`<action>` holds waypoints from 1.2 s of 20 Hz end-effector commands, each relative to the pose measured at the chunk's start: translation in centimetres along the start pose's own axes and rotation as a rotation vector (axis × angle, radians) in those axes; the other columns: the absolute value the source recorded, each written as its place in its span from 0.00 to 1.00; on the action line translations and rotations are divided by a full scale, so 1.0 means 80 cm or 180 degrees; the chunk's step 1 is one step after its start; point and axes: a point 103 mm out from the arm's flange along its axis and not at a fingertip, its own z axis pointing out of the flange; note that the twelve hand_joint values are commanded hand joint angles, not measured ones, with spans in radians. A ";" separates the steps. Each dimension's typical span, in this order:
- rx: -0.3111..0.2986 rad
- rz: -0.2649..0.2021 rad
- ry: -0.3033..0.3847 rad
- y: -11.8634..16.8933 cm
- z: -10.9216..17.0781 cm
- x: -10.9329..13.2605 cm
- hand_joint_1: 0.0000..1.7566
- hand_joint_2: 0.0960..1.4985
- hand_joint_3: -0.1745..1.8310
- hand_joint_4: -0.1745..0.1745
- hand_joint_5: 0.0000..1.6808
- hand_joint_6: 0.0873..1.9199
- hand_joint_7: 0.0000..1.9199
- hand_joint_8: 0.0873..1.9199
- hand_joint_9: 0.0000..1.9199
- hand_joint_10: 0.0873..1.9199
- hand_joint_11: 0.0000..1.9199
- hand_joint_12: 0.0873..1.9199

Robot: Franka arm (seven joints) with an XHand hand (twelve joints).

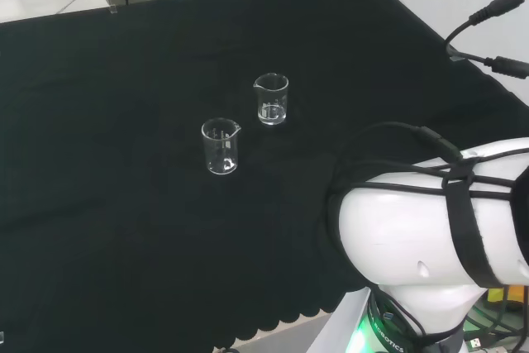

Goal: Pick up the beaker on the right.

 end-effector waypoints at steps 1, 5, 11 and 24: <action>-0.0025 0.0004 -0.0026 0.000 0.000 -0.001 0.00 0.72 0.36 0.52 0.13 0.08 0.02 0.25 0.11 0.29 0.03 0.66; -0.0001 0.0004 -0.0018 0.002 0.002 -0.003 0.00 0.78 0.28 0.52 0.17 0.00 0.03 0.23 0.12 0.28 0.01 0.69; 0.0015 0.0051 -0.0048 0.006 0.006 -0.006 0.00 0.78 0.27 0.52 0.18 0.00 0.03 0.23 0.12 0.28 0.01 0.69; 0.0177 0.0199 0.0137 0.063 0.088 -0.061 0.00 0.78 0.26 0.50 0.20 0.00 0.08 0.25 0.15 0.29 0.03 0.70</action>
